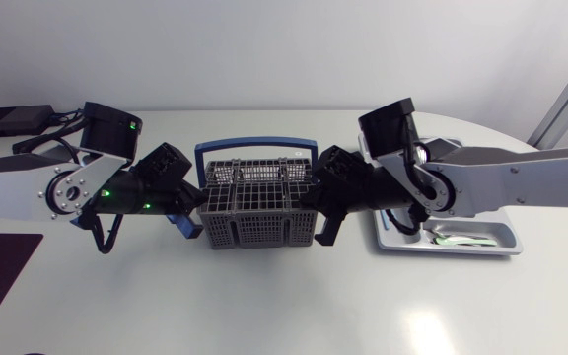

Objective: Unload the cutlery basket into the drawer organizer.

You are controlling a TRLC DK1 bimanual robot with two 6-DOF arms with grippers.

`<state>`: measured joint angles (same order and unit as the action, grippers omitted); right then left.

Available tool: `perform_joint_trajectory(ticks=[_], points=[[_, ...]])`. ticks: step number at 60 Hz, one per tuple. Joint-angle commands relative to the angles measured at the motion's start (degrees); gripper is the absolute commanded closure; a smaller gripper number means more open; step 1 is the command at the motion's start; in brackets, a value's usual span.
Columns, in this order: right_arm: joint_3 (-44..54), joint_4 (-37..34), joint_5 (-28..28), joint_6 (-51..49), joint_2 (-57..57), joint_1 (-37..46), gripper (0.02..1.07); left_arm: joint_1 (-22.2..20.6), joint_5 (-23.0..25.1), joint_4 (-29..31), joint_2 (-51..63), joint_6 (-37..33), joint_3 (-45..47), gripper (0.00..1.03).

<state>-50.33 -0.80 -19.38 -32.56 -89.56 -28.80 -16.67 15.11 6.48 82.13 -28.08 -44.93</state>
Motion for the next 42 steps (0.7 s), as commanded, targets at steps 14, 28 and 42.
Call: perform_joint_trajectory(ticks=[14,28,42], points=[[2.7,-0.1,0.0,1.2,2.0,-1.3,1.02,0.1,0.5,0.5,2.0,1.3,0.0,0.88],[3.2,-1.2,0.3,1.9,8.0,-1.1,1.02,0.8,0.4,2.7,-3.4,1.7,-0.6,0.85],[5.8,-2.0,5.5,2.9,17.8,1.0,1.01,3.9,0.4,4.9,-10.8,2.1,-0.2,0.75]])
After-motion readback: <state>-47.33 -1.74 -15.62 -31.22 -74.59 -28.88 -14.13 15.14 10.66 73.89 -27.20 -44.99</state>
